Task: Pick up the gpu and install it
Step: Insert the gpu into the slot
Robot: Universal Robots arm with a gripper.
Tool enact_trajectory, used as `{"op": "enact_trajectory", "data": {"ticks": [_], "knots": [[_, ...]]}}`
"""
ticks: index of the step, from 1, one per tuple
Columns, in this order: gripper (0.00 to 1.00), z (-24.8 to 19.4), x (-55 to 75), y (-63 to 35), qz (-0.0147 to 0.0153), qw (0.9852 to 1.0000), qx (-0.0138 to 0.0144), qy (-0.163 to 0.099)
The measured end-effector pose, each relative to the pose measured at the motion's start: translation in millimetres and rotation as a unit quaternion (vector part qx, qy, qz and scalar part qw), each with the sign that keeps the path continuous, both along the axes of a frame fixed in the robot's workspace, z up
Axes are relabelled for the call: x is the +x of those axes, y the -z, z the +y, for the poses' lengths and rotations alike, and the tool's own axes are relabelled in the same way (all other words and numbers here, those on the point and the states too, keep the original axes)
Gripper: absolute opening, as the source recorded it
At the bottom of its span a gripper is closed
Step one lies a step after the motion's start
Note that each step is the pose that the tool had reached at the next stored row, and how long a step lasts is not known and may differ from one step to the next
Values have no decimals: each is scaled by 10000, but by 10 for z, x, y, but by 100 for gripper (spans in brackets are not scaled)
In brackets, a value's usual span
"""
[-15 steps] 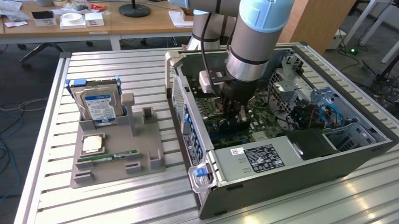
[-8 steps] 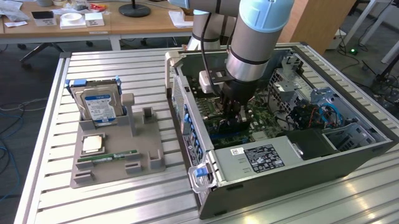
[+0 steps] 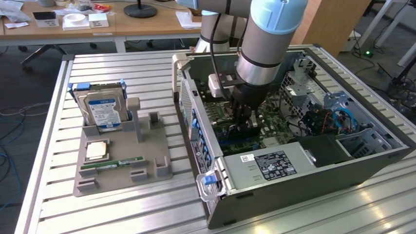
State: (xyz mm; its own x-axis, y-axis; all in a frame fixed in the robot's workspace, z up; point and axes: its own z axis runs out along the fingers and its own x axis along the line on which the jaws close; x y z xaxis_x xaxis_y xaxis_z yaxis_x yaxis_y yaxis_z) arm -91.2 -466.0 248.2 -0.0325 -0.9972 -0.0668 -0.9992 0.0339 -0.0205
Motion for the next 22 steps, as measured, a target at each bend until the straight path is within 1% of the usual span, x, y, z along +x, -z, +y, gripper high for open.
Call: {"op": "enact_trajectory", "data": {"ticks": [22], "knots": [[27, 0, -70, 4, -23, 10000, 0, -1]]}}
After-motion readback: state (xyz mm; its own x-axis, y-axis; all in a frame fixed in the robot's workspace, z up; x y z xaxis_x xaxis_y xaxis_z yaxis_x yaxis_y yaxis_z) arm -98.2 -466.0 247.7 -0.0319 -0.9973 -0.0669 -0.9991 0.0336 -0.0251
